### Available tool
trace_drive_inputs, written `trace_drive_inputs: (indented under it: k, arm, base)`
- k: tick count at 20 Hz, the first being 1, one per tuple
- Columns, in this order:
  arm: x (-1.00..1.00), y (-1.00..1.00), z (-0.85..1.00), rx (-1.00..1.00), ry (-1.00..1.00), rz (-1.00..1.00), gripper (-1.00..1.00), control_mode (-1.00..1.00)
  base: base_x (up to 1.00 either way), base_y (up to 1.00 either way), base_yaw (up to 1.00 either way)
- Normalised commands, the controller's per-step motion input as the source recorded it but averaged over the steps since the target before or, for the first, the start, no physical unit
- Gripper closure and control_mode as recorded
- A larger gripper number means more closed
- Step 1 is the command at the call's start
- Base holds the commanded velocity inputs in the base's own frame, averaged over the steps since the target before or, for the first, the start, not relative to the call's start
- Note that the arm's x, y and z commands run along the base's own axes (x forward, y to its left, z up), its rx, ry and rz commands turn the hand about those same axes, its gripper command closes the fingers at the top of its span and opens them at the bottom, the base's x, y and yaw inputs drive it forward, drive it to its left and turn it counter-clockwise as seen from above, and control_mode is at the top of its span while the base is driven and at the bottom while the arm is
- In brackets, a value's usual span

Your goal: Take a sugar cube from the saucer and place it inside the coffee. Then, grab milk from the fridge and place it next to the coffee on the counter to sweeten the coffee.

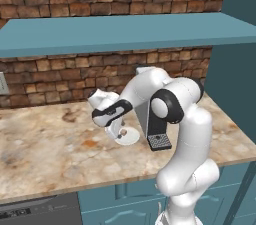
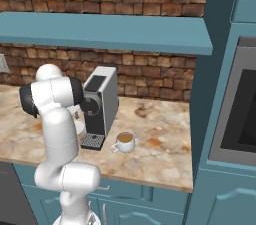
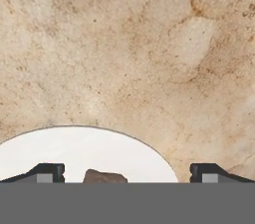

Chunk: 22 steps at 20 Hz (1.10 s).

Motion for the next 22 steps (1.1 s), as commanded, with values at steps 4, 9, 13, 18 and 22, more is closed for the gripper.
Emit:
trace_drive_inputs:
  k: [4, 9, 13, 18, 22]
  arm:
    - [-0.02, 0.0, 0.0, 0.0, 0.0, -0.07, -1.0, -1.0]
    - [-0.02, -0.08, 0.0, 0.0, -0.01, -0.11, -1.0, -1.0]
    - [-0.01, -0.02, 0.04, 0.0, -0.06, -0.09, -1.0, -1.0]
    - [-0.05, -0.09, 0.0, 0.0, -0.01, -0.08, -1.0, -1.0]
    - [-0.26, -0.19, 0.0, 0.0, 0.0, -0.07, -1.0, -1.0]
  base:
    - [0.0, 0.0, 0.0]
    - [0.0, 0.0, 0.0]
    - [0.0, 0.0, 0.0]
    - [0.0, 0.0, 0.0]
    - [0.0, 0.0, 0.0]
